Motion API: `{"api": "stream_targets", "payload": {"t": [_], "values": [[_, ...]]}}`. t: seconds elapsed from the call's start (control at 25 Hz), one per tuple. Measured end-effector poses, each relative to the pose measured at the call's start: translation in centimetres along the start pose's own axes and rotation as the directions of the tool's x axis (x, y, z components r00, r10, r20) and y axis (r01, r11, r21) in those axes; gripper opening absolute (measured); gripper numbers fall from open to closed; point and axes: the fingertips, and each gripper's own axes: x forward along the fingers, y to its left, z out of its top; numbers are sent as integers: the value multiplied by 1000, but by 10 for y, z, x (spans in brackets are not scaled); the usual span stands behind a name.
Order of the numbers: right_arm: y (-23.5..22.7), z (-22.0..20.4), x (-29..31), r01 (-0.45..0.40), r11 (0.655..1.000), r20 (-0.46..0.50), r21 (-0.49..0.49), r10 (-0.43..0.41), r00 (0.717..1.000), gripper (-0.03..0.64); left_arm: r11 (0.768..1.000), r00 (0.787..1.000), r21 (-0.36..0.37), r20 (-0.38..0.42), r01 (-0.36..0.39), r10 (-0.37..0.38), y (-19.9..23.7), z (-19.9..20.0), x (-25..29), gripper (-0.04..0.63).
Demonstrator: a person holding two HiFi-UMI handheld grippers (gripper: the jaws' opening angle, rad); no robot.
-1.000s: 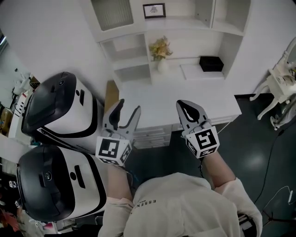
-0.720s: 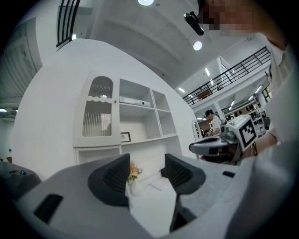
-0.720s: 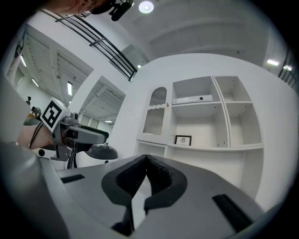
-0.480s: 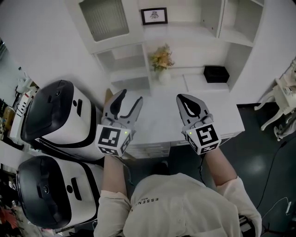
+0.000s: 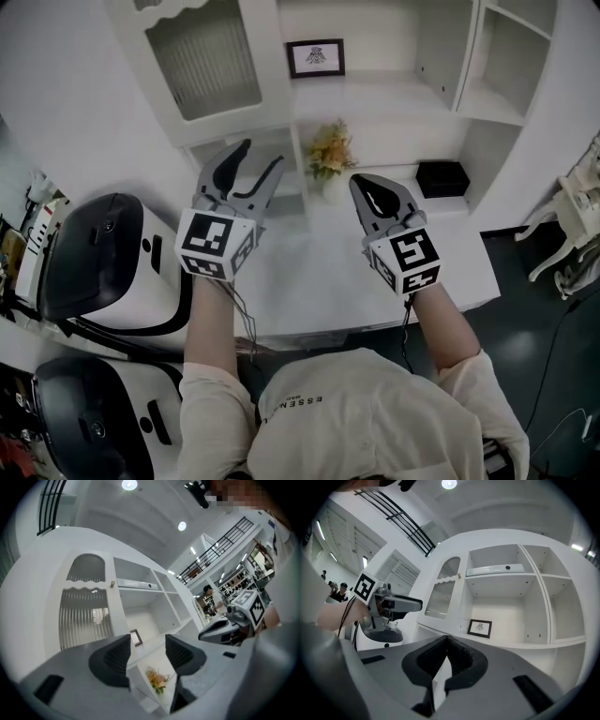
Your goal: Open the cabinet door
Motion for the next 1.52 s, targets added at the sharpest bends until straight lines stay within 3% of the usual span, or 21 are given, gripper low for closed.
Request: {"api": "stream_targets", "payload": {"t": [0.2, 0.56, 0.92, 1.28, 1.4, 1.52], "values": [[-12, -5, 33, 5, 1000, -15, 4, -5, 1000, 15, 994, 998, 107, 55, -8, 2, 46, 40, 36, 230], [-33, 12, 66, 33, 999, 20, 30, -34, 999, 15, 971, 996, 234, 79, -53, 35, 96, 98, 94, 230], [-39, 21, 80, -31, 1000, 21, -4, 31, 999, 15, 913, 976, 345, 49, -218, 214, 144, 163, 140, 222], [-52, 18, 81, -64, 998, 24, -8, 64, 998, 15, 875, 960, 411, 6, -258, 280, 155, 177, 165, 202], [-56, 16, 80, -71, 997, 30, -7, 71, 997, 15, 853, 950, 444, -14, -275, 313, 159, 173, 167, 161], [-60, 12, 81, -72, 997, 28, -9, 72, 997, 15, 858, 951, 434, -8, -275, 309, 161, 175, 166, 147]]}}
